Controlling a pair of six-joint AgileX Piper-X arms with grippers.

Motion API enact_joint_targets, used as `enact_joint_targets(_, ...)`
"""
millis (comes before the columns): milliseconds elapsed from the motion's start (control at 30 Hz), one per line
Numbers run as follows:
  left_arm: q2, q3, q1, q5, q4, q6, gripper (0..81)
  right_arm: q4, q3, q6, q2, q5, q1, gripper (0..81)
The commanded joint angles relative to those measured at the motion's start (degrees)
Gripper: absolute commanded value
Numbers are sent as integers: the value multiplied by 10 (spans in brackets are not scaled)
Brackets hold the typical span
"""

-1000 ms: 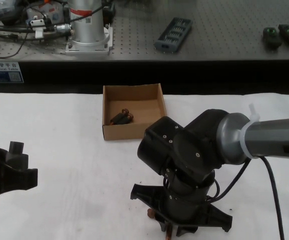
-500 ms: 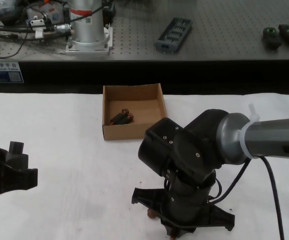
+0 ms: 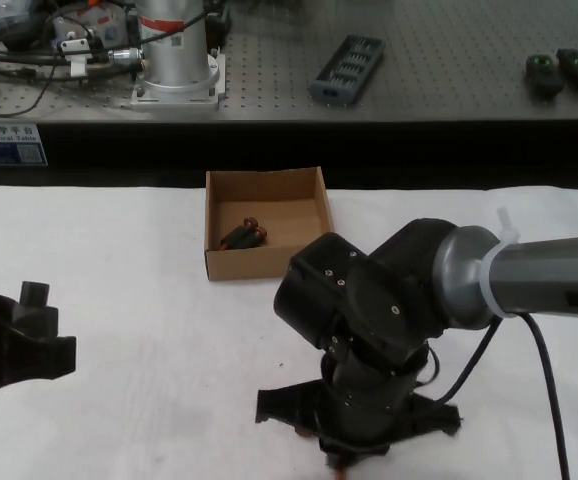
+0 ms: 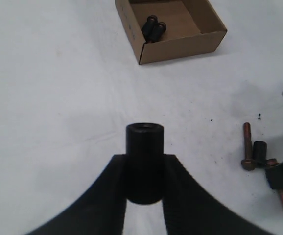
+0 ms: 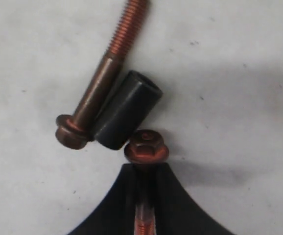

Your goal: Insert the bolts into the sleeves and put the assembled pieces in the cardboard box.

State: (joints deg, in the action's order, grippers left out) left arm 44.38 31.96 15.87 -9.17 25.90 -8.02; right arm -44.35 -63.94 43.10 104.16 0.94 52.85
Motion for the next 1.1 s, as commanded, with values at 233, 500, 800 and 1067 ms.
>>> enact_joint_targets(233,-4,-45,-2,-63,-73,-15,101,71,-1,-148,-82,24,-29,43)
enact_joint_targets(500,23,-88,20,-110,-194,-16,101,73,-1,-266,-144,-58,-86,43)
enact_joint_targets(800,177,-88,162,-103,-357,-56,101,215,108,-264,-280,-212,-156,43)
enact_joint_targets(1067,305,-88,257,-34,-546,-122,101,410,250,-180,-394,-262,-211,43)
